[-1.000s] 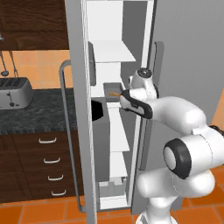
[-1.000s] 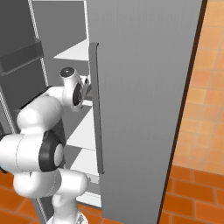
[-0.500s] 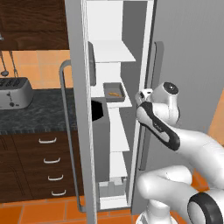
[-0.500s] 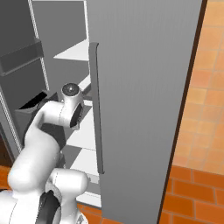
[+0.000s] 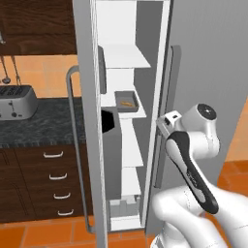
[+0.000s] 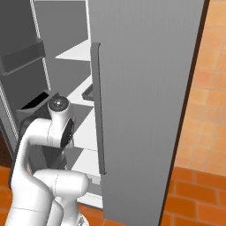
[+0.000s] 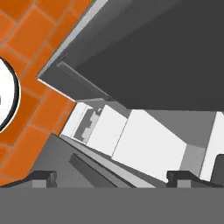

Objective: Take the meat container that has the shrimp and place it on the second highest rack of the freezer. Then take the vegetable container that has the cucumber and lime and place it on the highest rack of the freezer.

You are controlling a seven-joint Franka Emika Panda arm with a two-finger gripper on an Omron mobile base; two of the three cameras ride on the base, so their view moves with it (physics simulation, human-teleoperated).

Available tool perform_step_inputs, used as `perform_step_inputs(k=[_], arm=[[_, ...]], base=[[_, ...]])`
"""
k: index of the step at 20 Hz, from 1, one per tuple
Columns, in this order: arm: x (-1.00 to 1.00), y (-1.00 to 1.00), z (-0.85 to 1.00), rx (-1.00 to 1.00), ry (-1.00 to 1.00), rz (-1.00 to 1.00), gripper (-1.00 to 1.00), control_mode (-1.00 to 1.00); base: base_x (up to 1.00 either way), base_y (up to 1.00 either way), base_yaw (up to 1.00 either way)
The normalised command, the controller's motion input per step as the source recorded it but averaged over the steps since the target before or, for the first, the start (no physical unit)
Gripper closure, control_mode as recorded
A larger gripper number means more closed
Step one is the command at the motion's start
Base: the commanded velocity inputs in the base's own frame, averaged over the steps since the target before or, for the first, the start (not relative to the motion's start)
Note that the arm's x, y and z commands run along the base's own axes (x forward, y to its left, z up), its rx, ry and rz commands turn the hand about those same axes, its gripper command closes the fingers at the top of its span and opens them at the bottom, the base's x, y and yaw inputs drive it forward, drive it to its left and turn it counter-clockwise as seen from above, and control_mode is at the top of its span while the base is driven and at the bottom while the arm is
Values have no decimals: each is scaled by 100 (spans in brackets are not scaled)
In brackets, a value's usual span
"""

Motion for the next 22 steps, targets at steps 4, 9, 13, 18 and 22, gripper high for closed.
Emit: perform_step_inputs(k=[4,9,13,18,22], arm=[[0,0,0,0,0,0,-100,100],[0,0,0,0,0,0,-100,100],[0,0,0,0,0,0,-100,100],[0,0,0,0,0,0,-100,100],[0,0,0,0,0,0,-100,100]], base=[[-100,-1,15],[-90,37,13],[-48,84,34],[5,5,98],[9,8,98]])
